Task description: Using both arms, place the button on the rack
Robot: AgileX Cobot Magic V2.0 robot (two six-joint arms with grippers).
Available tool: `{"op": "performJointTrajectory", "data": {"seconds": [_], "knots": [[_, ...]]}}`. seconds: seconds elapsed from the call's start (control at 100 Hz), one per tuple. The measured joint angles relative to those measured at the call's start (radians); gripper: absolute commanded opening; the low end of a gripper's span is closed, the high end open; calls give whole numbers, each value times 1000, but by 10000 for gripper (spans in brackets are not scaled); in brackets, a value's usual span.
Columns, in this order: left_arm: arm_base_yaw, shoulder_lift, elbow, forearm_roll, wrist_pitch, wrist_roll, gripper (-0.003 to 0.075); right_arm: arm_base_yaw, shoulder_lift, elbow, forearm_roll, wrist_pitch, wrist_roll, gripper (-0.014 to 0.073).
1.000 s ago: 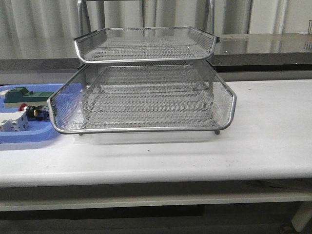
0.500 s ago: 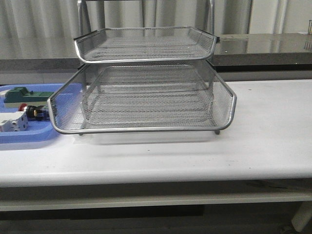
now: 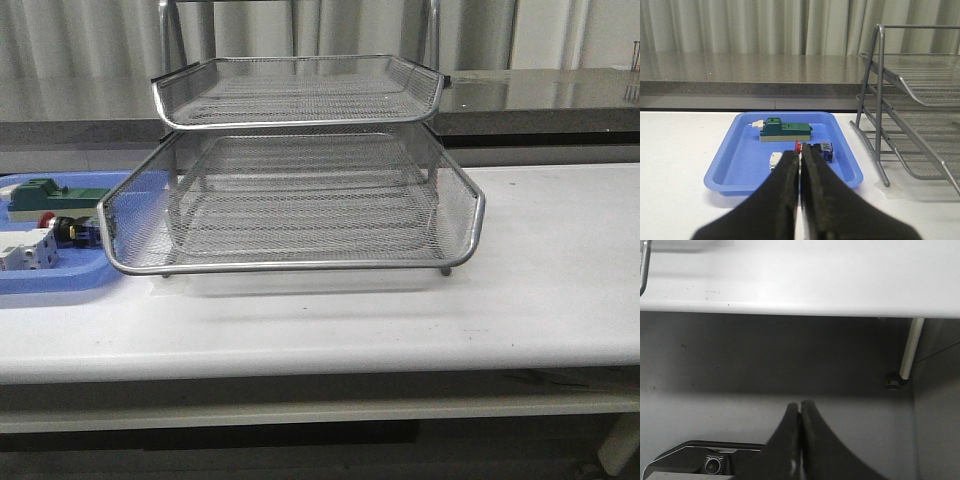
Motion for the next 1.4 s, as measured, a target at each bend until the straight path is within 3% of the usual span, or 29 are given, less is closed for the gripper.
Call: {"op": "performJointTrajectory", "data": {"seconds": [0.37, 0.61, 1.03, 1.4], "knots": [[0, 0, 0, -73, -69, 0, 4, 0, 0, 0, 0, 0, 0, -71], [0, 38, -89, -158, -20, 0, 4, 0, 0, 0, 0, 0, 0, -71], [0, 542, -551, -109, 367, 0, 4, 0, 0, 0, 0, 0, 0, -71], [0, 977, -813, -30, 470, 8, 4, 0, 0, 0, 0, 0, 0, -71]]}}
